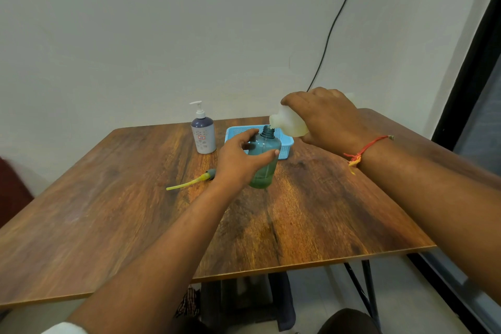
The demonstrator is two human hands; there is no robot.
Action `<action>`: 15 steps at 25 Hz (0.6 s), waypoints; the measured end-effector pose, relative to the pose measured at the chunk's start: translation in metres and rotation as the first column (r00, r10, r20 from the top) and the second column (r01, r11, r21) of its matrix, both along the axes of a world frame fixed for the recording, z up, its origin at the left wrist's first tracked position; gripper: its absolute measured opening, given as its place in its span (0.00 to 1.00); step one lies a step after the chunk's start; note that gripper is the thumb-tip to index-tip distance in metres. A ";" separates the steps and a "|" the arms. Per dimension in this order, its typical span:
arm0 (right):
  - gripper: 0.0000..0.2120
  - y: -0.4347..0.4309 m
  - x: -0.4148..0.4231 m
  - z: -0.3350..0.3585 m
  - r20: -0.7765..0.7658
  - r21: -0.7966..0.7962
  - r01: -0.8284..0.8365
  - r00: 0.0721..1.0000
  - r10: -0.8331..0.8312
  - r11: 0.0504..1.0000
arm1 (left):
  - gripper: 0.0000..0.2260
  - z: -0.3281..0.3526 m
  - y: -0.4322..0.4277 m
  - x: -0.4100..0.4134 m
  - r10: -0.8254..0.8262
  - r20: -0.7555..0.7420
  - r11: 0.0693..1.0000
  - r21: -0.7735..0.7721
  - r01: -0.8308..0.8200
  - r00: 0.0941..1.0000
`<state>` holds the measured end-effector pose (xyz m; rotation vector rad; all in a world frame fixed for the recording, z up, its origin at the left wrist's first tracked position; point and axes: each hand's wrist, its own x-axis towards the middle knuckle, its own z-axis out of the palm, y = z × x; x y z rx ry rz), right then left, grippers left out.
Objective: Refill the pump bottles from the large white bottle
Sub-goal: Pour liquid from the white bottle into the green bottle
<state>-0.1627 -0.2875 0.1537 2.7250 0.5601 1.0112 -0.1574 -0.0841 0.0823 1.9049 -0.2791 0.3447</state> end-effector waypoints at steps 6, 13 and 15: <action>0.35 0.000 0.000 0.002 0.009 -0.011 0.005 1.000 -0.005 1.000 | 0.32 0.000 0.000 0.001 0.000 -0.002 1.000 0.005 0.000 1.000; 0.34 0.000 -0.001 0.003 0.019 -0.020 0.001 1.000 -0.001 1.000 | 0.32 -0.001 -0.001 0.003 0.010 -0.003 1.000 0.020 -0.010 1.000; 0.33 -0.001 -0.001 0.004 0.028 -0.017 -0.006 1.000 0.007 1.000 | 0.32 -0.001 -0.001 0.004 0.007 -0.007 1.000 0.016 -0.007 1.000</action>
